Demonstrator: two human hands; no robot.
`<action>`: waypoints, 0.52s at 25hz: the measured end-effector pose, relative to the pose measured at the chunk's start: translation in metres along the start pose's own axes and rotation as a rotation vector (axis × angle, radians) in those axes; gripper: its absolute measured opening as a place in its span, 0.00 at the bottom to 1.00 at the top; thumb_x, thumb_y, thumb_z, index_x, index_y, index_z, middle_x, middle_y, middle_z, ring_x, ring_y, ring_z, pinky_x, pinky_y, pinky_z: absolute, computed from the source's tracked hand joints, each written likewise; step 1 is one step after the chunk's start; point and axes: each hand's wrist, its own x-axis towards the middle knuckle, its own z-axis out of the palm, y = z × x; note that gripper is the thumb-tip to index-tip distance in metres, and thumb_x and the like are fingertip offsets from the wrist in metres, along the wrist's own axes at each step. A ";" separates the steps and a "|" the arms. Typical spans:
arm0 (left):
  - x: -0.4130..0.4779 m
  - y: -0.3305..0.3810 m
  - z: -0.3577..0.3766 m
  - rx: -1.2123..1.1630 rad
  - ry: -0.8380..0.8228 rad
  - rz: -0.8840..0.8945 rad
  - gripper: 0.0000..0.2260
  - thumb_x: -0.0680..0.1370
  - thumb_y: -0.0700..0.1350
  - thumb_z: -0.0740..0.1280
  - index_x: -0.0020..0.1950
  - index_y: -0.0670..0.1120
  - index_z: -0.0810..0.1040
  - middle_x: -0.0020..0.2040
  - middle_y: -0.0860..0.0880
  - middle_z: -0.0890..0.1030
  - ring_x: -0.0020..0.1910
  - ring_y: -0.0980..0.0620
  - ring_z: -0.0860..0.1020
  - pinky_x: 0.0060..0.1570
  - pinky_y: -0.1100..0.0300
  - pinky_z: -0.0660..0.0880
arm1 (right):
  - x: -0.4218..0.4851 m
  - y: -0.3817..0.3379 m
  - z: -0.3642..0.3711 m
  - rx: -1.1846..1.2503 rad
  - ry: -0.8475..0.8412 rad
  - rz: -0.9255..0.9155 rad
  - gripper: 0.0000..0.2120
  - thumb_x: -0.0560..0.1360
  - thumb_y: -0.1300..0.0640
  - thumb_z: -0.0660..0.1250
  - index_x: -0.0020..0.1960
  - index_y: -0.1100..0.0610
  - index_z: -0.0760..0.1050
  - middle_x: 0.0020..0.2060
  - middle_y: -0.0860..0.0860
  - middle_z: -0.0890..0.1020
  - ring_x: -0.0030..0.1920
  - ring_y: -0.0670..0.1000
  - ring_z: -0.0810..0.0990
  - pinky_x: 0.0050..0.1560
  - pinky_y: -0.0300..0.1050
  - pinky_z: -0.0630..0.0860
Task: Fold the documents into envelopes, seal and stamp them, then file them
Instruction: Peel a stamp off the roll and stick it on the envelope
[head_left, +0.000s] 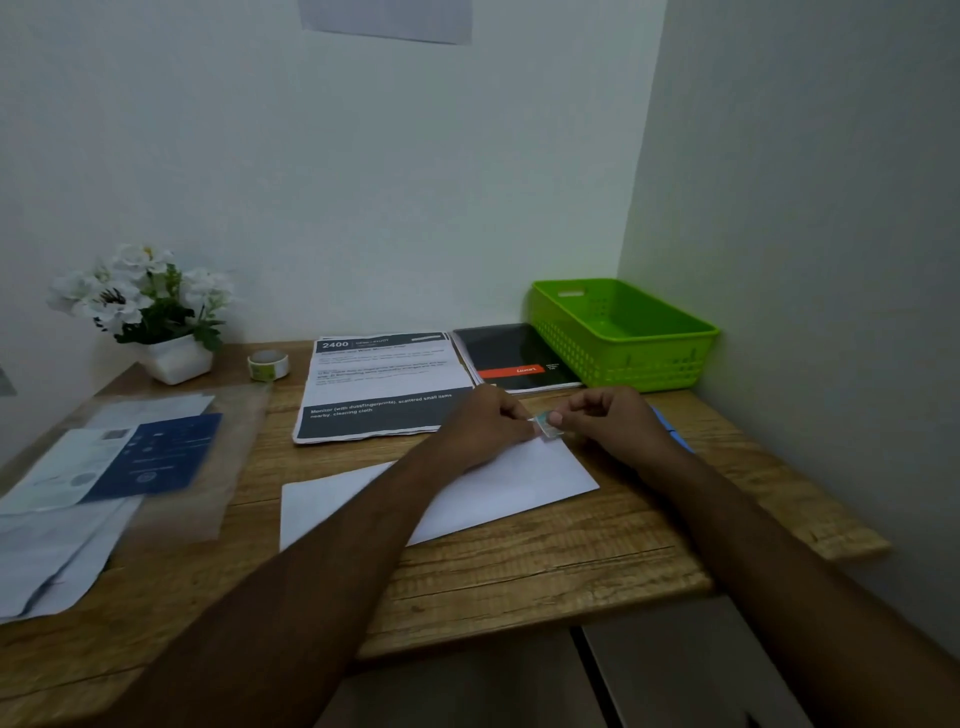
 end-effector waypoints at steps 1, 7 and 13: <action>-0.001 0.000 -0.001 -0.024 0.008 -0.014 0.06 0.72 0.43 0.72 0.34 0.49 0.81 0.32 0.52 0.79 0.31 0.57 0.75 0.34 0.61 0.70 | 0.000 0.000 0.001 -0.003 -0.010 -0.001 0.03 0.69 0.56 0.77 0.40 0.53 0.84 0.34 0.49 0.86 0.33 0.42 0.80 0.32 0.32 0.74; -0.002 -0.003 -0.003 -0.209 0.041 -0.084 0.05 0.73 0.38 0.69 0.41 0.46 0.84 0.38 0.47 0.82 0.37 0.52 0.79 0.41 0.60 0.75 | -0.002 -0.004 0.003 -0.048 -0.022 -0.035 0.04 0.68 0.57 0.77 0.38 0.51 0.83 0.32 0.47 0.85 0.31 0.38 0.79 0.30 0.29 0.71; -0.005 -0.001 -0.002 -0.190 0.058 -0.082 0.06 0.73 0.39 0.69 0.41 0.47 0.84 0.37 0.49 0.83 0.37 0.53 0.79 0.39 0.61 0.75 | -0.003 -0.007 0.005 -0.097 -0.012 -0.063 0.05 0.67 0.57 0.78 0.37 0.49 0.83 0.30 0.43 0.83 0.28 0.35 0.76 0.27 0.28 0.69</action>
